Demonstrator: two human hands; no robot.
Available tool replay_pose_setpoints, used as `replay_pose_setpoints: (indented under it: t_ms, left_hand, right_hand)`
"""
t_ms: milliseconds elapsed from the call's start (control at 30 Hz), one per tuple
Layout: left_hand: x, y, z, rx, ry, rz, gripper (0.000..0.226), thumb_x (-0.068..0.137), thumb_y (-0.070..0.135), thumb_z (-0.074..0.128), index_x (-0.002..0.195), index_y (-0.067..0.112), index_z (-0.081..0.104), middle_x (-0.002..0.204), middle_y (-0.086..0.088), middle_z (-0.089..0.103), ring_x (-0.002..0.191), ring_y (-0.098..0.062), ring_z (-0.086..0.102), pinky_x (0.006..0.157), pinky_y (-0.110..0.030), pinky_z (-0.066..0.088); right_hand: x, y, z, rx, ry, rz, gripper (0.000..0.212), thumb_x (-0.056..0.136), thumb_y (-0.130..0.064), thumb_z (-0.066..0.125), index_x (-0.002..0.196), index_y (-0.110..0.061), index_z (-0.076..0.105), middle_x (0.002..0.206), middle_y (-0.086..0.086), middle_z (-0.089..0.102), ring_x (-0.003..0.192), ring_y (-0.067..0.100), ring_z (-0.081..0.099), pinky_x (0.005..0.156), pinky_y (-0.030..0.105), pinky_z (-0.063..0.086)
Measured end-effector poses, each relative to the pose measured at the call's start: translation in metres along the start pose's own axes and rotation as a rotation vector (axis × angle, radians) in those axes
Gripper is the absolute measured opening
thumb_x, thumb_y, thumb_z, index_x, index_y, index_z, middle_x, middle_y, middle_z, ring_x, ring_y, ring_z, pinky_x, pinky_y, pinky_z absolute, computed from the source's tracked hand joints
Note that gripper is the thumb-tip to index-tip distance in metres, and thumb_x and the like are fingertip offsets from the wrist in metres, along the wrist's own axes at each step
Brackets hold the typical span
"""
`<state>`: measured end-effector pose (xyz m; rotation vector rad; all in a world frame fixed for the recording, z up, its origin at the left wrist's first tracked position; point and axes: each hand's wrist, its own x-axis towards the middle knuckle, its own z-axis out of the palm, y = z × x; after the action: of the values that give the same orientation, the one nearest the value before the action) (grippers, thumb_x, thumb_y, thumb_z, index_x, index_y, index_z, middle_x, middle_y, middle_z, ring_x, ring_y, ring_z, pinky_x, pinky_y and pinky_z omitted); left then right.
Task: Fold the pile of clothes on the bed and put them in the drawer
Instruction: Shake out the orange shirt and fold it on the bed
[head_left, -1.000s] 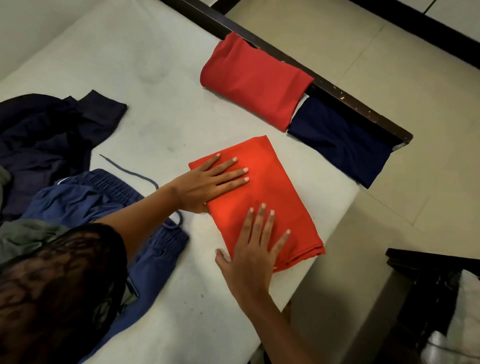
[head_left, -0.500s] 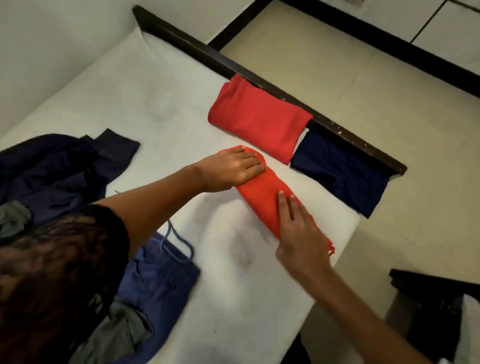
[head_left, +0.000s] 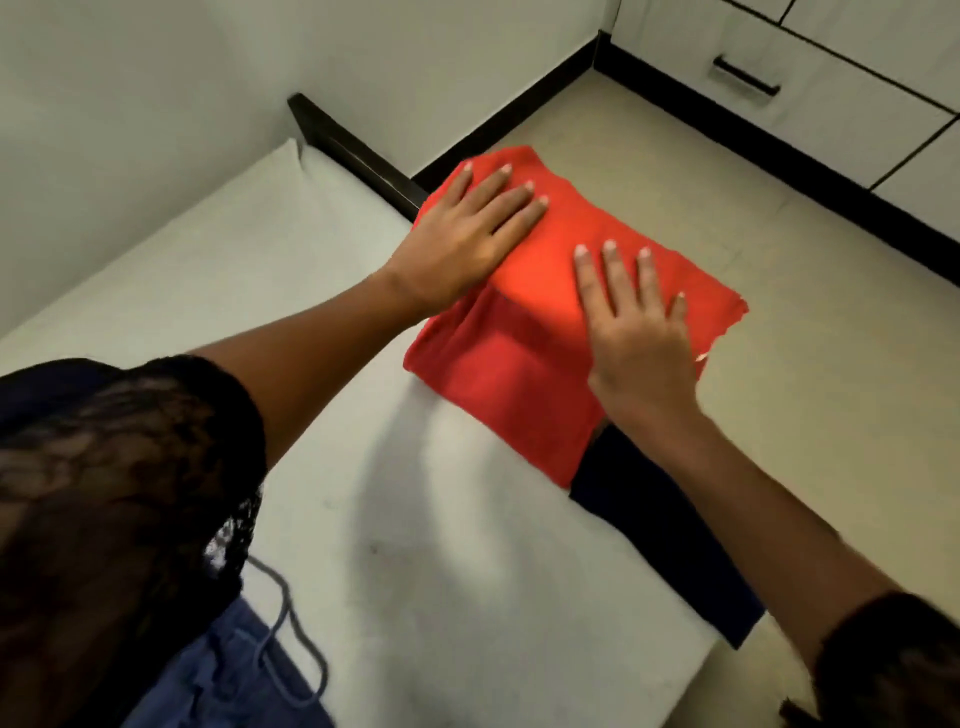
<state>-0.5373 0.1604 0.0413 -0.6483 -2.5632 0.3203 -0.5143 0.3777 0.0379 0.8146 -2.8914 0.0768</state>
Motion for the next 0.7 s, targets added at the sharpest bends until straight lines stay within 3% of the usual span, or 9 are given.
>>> replay_pose_setpoints:
  t_ms: [67, 133, 233, 333, 467, 600, 700]
  left_hand:
    - [-0.032, 0.006, 0.039, -0.010, -0.076, 0.047, 0.038, 0.093, 0.011, 0.038, 0.128, 0.003, 0.052, 0.121, -0.020, 0.061, 0.112, -0.042, 0.058, 0.090, -0.056, 0.046]
    - [-0.066, 0.023, 0.073, -0.069, -0.218, 0.044, 0.044, 0.092, 0.016, 0.034, 0.133, 0.006, 0.042, 0.125, -0.021, 0.058, 0.114, -0.043, 0.055, 0.090, -0.056, 0.045]
    - [-0.097, 0.044, 0.092, -0.190, -0.374, -0.116, 0.055, 0.088, 0.022, 0.035, 0.141, 0.007, 0.030, 0.140, -0.020, 0.046, 0.128, -0.042, 0.042, 0.100, -0.057, 0.034]
    - [-0.097, 0.044, 0.087, -0.271, -0.447, -0.157, 0.073, 0.081, 0.023, 0.058, 0.145, 0.008, 0.028, 0.147, -0.019, 0.035, 0.135, -0.041, 0.030, 0.106, -0.057, 0.025]
    - [-0.093, 0.043, 0.079, -0.316, -0.563, -0.187, 0.098, 0.069, 0.026, 0.078, 0.146, 0.010, 0.022, 0.150, -0.017, 0.031, 0.138, -0.040, 0.025, 0.107, -0.056, 0.022]
    - [-0.092, 0.050, 0.066, -0.337, -0.652, -0.272, 0.102, 0.074, 0.033, 0.073, 0.146, 0.018, 0.003, 0.156, -0.012, 0.013, 0.143, -0.037, 0.007, 0.113, -0.052, 0.007]
    - [-0.098, 0.055, 0.039, -0.336, -0.722, -0.357, 0.091, 0.082, 0.021, 0.059, 0.149, 0.020, -0.004, 0.158, -0.008, -0.004, 0.144, -0.034, -0.010, 0.115, -0.047, -0.005]
  right_hand:
    - [0.000, -0.014, 0.037, -0.007, -0.171, -0.053, 0.074, 0.081, -0.002, 0.033, 0.151, -0.016, 0.011, 0.156, 0.014, 0.017, 0.139, 0.046, 0.019, 0.098, 0.071, 0.028]
    - [-0.007, -0.023, 0.079, -0.005, -0.334, -0.107, 0.083, 0.084, -0.005, 0.046, 0.150, -0.017, -0.002, 0.158, 0.012, 0.003, 0.141, 0.046, 0.005, 0.101, 0.074, 0.018]
    - [-0.023, -0.031, 0.112, 0.014, -0.330, -0.121, 0.100, 0.069, -0.024, 0.070, 0.150, -0.014, 0.011, 0.156, 0.015, 0.014, 0.140, 0.048, 0.012, 0.098, 0.077, 0.010]
    - [-0.030, -0.032, 0.119, 0.074, -0.290, -0.129, 0.105, 0.068, -0.037, 0.071, 0.150, -0.017, 0.009, 0.157, 0.014, 0.010, 0.141, 0.046, 0.006, 0.098, 0.077, 0.003]
    - [-0.030, -0.035, 0.119, 0.093, -0.364, -0.122, 0.111, 0.069, -0.037, 0.070, 0.150, -0.020, -0.004, 0.158, 0.011, -0.007, 0.141, 0.043, -0.009, 0.098, 0.075, -0.005]
    - [-0.026, -0.031, 0.111, 0.096, -0.426, -0.137, 0.111, 0.078, -0.038, 0.060, 0.142, -0.023, -0.029, 0.151, 0.007, -0.032, 0.137, 0.039, -0.029, 0.099, 0.073, -0.012]
    - [-0.026, -0.041, 0.091, 0.086, -0.442, -0.122, 0.106, 0.075, -0.040, 0.059, 0.147, -0.018, -0.017, 0.155, 0.010, -0.021, 0.141, 0.038, -0.019, 0.100, 0.073, -0.007]
